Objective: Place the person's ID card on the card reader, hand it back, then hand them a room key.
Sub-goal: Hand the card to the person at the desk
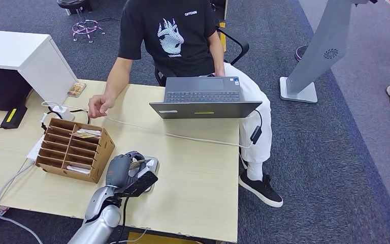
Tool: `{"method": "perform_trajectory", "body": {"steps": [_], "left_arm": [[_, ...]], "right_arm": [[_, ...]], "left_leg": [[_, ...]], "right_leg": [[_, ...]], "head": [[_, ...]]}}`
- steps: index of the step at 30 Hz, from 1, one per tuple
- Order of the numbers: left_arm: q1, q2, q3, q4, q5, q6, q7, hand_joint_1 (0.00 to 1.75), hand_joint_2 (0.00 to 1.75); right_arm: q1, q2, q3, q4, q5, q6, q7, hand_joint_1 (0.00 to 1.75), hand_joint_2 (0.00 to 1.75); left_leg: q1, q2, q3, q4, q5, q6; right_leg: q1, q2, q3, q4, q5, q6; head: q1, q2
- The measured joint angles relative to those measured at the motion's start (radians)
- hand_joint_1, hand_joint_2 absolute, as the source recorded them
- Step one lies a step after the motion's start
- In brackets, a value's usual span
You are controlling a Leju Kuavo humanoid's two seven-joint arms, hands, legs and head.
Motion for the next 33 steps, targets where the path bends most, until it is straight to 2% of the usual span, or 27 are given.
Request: {"method": "perform_trajectory", "body": {"steps": [16, 22, 26, 29, 33], "left_arm": [[0.010, -0.017, 0.004, -0.015, 0.033, -0.016, -0.028, 1.75, 1.75], [0.013, 0.014, 0.025, -0.222, 0.022, 0.069, -0.041, 1.75, 1.75], [-0.016, 0.058, 0.043, -0.420, -0.105, 0.158, -0.017, 1.75, 1.75], [-0.050, 0.091, 0.056, -0.526, -0.168, 0.174, 0.017, 1.75, 1.75], [-0.067, 0.117, 0.070, -0.601, -0.180, 0.174, 0.027, 1.75, 1.75]], "right_arm": [[-0.004, 0.003, 0.000, 0.000, -0.002, 0.000, 0.007, 0.00, 1.75], [-0.003, 0.003, 0.000, 0.000, -0.004, -0.001, 0.007, 0.00, 1.75], [-0.003, 0.003, 0.000, 0.000, -0.001, 0.000, 0.007, 0.00, 1.75], [-0.003, 0.003, 0.000, 0.000, 0.001, 0.001, 0.007, 0.00, 1.75], [-0.003, 0.003, 0.000, 0.001, 0.001, 0.001, 0.006, 0.00, 1.75]], "left_leg": [[0.000, 0.000, 0.000, 0.000, 0.000, 0.000], [0.000, 0.000, 0.000, 0.000, 0.001, 0.000], [0.001, 0.000, 0.000, 0.000, 0.001, 0.000], [0.001, 0.000, 0.000, 0.000, 0.001, 0.000], [0.000, 0.000, 0.000, 0.000, 0.001, 0.000]], "right_leg": [[0.000, 0.000, 0.000, 0.000, 0.000, 0.000], [0.000, 0.000, 0.000, 0.000, 0.000, 0.000], [0.001, 0.000, 0.000, 0.000, 0.000, 0.000], [0.000, 0.000, 0.000, 0.000, 0.000, 0.000], [0.000, 0.000, 0.000, 0.000, 0.000, 0.000]], "head": [[0.000, 0.000], [0.000, 0.000], [0.000, 0.000], [0.000, 0.000], [0.000, 0.000]]}}
